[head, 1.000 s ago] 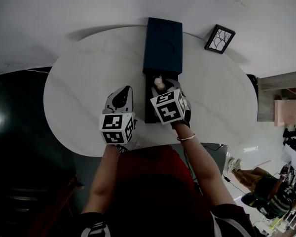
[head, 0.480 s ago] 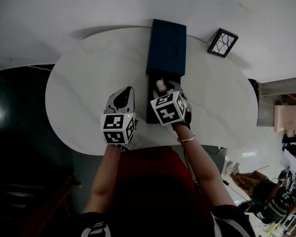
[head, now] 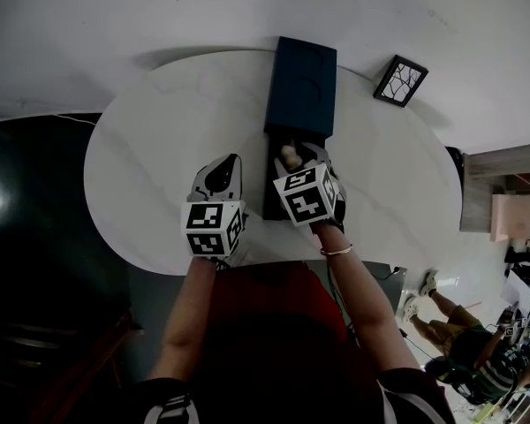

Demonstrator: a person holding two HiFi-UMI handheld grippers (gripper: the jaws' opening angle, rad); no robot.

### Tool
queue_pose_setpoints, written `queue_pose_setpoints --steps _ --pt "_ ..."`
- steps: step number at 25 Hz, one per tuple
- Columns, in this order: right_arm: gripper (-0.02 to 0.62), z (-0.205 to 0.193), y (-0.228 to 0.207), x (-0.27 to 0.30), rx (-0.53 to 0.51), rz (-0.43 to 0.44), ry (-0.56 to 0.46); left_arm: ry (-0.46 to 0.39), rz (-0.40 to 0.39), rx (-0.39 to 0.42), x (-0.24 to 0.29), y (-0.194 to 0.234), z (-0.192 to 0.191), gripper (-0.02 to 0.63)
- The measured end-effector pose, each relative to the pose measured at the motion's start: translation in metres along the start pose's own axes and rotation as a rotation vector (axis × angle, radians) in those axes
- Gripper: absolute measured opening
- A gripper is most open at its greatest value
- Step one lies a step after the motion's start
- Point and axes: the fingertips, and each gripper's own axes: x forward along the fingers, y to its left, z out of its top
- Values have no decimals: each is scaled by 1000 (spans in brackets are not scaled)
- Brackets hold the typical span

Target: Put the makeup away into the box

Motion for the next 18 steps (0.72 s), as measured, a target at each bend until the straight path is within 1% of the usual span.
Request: queue_pose_setpoints --steps 6,13,15,18 --pt "207 10 -6 -25 34 -19 -88 -9 2 12 -3 -3 5 23" --pt "204 10 -5 -57 132 -4 -168 -27 -3 38 -12 -14 14 23" --pt "190 10 -4 -67 156 -7 -193 -34 -12 49 -15 -18 16 23" --pt "141 10 -3 -84 176 -27 -235 -41 -28 68 -21 -26 18 23"
